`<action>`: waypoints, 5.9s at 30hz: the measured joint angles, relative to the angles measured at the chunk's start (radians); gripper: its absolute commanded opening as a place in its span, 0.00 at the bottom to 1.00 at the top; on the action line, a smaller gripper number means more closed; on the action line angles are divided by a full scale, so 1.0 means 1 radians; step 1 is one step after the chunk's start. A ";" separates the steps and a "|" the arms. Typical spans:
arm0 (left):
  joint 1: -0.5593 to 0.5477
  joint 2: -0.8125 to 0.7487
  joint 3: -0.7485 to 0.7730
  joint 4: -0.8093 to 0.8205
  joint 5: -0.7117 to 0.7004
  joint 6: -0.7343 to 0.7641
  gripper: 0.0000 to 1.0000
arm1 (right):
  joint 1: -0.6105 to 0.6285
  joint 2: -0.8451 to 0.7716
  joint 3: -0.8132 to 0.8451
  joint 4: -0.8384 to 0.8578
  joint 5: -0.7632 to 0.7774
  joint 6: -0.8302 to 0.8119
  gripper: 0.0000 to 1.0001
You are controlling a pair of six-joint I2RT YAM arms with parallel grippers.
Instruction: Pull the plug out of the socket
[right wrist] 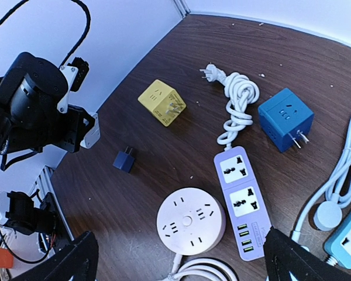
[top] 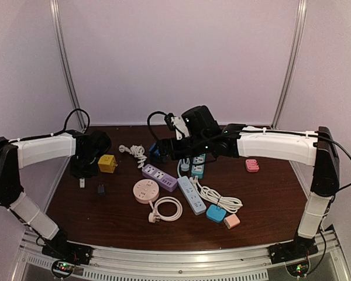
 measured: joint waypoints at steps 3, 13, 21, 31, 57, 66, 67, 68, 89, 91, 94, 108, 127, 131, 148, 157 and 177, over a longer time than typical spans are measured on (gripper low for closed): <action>0.002 0.067 0.015 0.003 -0.003 0.009 0.00 | -0.008 -0.035 -0.041 -0.001 0.026 -0.006 1.00; 0.006 0.215 0.038 0.047 -0.003 0.039 0.03 | -0.043 -0.131 -0.132 0.003 0.066 -0.009 1.00; 0.018 0.277 0.082 0.061 -0.022 0.059 0.10 | -0.052 -0.150 -0.164 0.005 0.070 -0.008 1.00; 0.031 0.309 0.099 0.093 -0.023 0.087 0.24 | -0.061 -0.150 -0.169 0.005 0.070 -0.008 1.00; 0.037 0.335 0.099 0.202 0.077 0.139 0.36 | -0.068 -0.170 -0.208 -0.002 0.085 0.011 1.00; 0.037 0.288 0.098 0.235 0.127 0.170 0.42 | -0.077 -0.196 -0.230 -0.011 0.120 0.013 1.00; 0.037 0.270 0.097 0.246 0.138 0.175 0.43 | -0.081 -0.199 -0.233 -0.013 0.125 0.013 1.00; 0.037 0.254 0.096 0.254 0.146 0.182 0.44 | -0.085 -0.202 -0.237 -0.016 0.130 0.013 1.00; 0.036 -0.217 -0.010 0.532 0.391 0.363 0.98 | -0.397 -0.462 -0.582 0.013 0.338 0.033 1.00; 0.036 -0.233 -0.011 0.534 0.381 0.366 0.98 | -0.443 -0.509 -0.626 0.029 0.364 0.028 1.00; 0.036 -0.253 -0.027 0.537 0.360 0.368 0.98 | -0.504 -0.573 -0.681 0.055 0.404 0.011 1.00; 0.037 -0.413 -0.229 0.732 0.196 0.592 0.98 | -0.637 -0.900 -1.182 0.547 0.675 -0.282 1.00; 0.100 -0.414 -0.433 1.070 0.201 0.702 0.98 | -0.898 -0.336 -1.262 1.311 0.417 -0.460 1.00; 0.137 -0.417 -0.507 1.149 0.198 0.709 0.98 | -0.935 -0.282 -1.266 1.380 0.330 -0.470 1.00; 0.325 -0.239 -0.698 1.616 0.205 0.771 0.98 | -0.949 -0.282 -1.261 1.427 0.220 -0.492 1.00; 0.325 -0.049 -0.737 1.915 0.311 0.856 0.98 | -0.955 -0.282 -1.260 1.426 0.215 -0.492 1.00; 0.325 0.050 -0.754 2.068 0.447 0.926 0.98 | -0.955 -0.282 -1.260 1.427 0.215 -0.492 1.00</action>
